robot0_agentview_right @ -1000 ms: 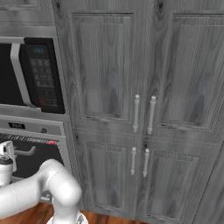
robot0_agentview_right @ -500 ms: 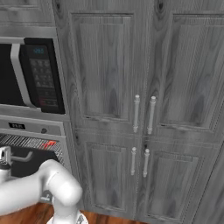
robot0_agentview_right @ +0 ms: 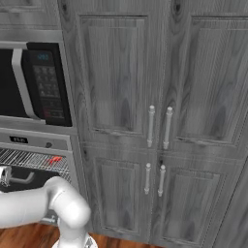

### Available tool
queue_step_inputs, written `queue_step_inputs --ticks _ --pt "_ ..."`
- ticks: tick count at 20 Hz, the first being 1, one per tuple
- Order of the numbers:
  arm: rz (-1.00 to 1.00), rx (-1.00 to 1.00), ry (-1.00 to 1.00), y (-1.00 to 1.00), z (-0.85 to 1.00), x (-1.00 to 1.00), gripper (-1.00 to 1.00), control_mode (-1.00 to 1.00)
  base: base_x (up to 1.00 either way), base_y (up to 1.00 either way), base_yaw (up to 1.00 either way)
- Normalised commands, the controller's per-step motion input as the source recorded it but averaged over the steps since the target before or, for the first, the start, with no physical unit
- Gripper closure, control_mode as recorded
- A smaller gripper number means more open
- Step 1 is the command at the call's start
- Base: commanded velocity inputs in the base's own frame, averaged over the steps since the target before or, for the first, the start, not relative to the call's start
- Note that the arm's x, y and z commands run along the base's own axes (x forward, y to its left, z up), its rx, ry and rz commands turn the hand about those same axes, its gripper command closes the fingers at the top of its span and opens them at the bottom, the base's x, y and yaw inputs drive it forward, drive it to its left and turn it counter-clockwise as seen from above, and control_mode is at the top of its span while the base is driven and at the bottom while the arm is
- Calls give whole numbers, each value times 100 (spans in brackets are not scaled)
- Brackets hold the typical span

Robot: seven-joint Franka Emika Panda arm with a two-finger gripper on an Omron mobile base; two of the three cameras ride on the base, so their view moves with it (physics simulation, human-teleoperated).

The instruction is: Take the fish from the oven and place it on the plate on the counter.

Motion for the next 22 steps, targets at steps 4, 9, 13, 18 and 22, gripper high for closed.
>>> queue_step_inputs --ticks 4,9,13,18,22 --pt "0 1 15 0 -86 -85 100 -100 0 0 0" --pt "0 3 3 -1 -59 -91 100 -100 0 0 0" --pt "0 4 1 -5 -70 -98 100 -100 0 0 0" --pt "0 1 -3 -5 -87 -98 100 -100 0 0 0" --pt "0 3 -24 -13 -97 -79 100 -100 0 0 0"
